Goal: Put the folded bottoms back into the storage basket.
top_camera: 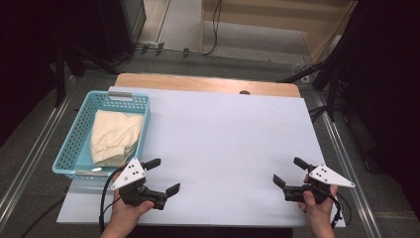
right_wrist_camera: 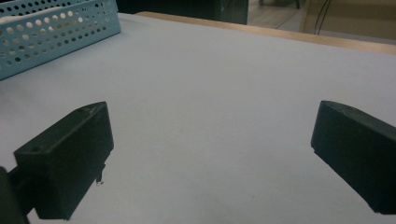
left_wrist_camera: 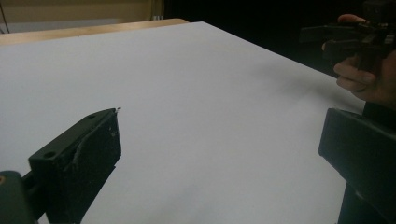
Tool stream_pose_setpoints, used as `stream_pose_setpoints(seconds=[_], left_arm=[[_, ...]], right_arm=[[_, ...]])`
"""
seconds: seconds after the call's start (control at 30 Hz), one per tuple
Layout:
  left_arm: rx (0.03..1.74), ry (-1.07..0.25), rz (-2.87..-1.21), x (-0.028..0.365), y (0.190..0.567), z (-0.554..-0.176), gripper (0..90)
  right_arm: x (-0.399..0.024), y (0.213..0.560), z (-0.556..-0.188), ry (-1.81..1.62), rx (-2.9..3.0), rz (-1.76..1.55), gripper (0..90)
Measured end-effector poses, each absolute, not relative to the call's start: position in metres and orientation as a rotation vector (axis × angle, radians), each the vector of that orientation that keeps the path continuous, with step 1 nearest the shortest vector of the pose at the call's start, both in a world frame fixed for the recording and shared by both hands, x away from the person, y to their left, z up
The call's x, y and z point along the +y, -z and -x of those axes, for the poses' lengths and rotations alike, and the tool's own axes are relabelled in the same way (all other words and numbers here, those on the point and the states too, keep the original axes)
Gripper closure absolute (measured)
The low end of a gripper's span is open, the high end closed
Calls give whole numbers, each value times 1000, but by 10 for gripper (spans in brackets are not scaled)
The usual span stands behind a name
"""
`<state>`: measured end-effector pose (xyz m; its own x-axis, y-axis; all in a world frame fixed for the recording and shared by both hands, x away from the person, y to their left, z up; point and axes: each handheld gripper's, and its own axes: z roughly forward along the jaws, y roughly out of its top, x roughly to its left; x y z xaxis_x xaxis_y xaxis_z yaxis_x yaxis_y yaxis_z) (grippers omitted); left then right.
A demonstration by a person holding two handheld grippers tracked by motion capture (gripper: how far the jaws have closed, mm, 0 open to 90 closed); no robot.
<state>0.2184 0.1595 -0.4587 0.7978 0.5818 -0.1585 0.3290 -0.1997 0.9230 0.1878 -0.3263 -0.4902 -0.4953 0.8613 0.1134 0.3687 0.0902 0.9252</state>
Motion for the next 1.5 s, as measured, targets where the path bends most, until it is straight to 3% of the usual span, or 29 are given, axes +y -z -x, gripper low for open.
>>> stream_pose_setpoints(seconds=[0.83,1.5], left_arm=[[837,-425,-1751,216,455,-229,0],[840,-420,-1759,215,455,-229,0]], right_arm=[[-349,494,-184,-1408,1870,-1253,0],[-349,495,-184,-1381,1877,-1259,0]])
